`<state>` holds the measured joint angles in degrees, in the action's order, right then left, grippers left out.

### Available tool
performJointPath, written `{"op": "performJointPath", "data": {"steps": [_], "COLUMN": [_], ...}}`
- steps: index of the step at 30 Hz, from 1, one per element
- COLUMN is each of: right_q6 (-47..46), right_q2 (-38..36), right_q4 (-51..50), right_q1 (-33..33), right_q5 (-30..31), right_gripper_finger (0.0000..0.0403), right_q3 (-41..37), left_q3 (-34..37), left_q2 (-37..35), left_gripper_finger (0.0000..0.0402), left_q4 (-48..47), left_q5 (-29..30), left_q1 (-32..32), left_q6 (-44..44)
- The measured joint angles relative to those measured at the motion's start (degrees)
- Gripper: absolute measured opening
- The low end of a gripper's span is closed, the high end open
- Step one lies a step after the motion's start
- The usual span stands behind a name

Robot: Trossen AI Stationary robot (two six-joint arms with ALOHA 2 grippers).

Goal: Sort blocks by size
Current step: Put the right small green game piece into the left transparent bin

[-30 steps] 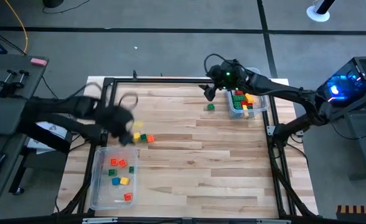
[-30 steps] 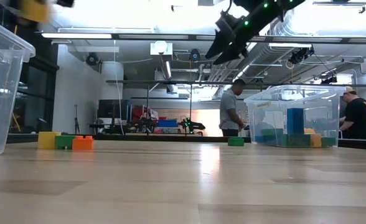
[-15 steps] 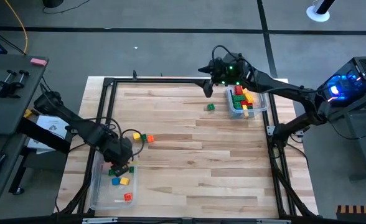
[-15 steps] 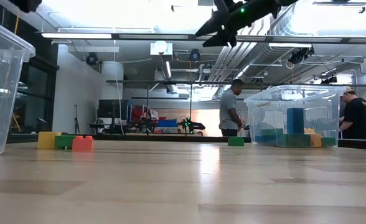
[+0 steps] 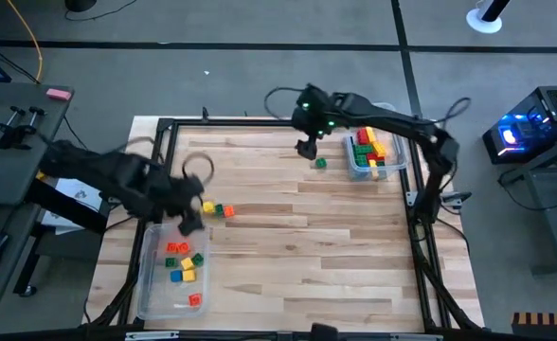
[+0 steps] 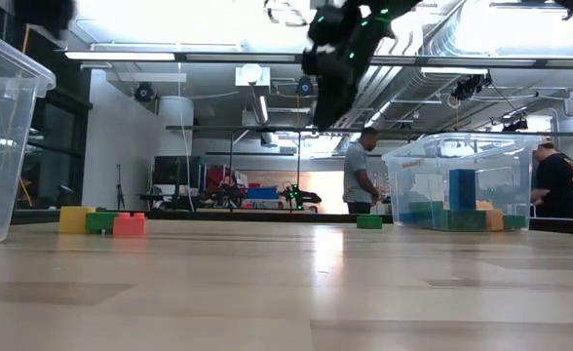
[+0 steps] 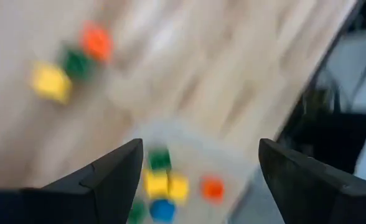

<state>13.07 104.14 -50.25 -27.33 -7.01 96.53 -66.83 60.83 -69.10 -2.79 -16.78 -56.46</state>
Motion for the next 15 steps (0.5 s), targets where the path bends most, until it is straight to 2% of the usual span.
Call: {"op": "performJointPath", "data": {"steps": [2,4,7,15], "right_q6": [2.6,3.2,-0.7,-14.0], "right_q2": [4.1,8.8,15.4,23.0], "right_q4": [-5.3,-12.3,-20.8,-23.9], "right_q1": [-0.1,-1.0,-2.1,-3.6], "right_q5": [3.3,3.8,4.9,5.6], "right_gripper_finger": [0.0311,0.0311,0.0311,0.0311], "right_q3": [4.2,8.1,11.4,10.1], "left_q3": [-1.6,-2.7,-3.4,-3.4], "left_q2": [-1.3,-2.0,-2.3,-1.0], "left_gripper_finger": [0.0305,0.0305,0.0305,0.0305], "left_q4": [0.1,0.3,2.0,9.7], "left_q5": [4.0,6.5,9.1,11.1], "left_q1": [3.9,7.6,12.4,18.5], "left_q6": [3.4,7.0,11.8,21.1]}}
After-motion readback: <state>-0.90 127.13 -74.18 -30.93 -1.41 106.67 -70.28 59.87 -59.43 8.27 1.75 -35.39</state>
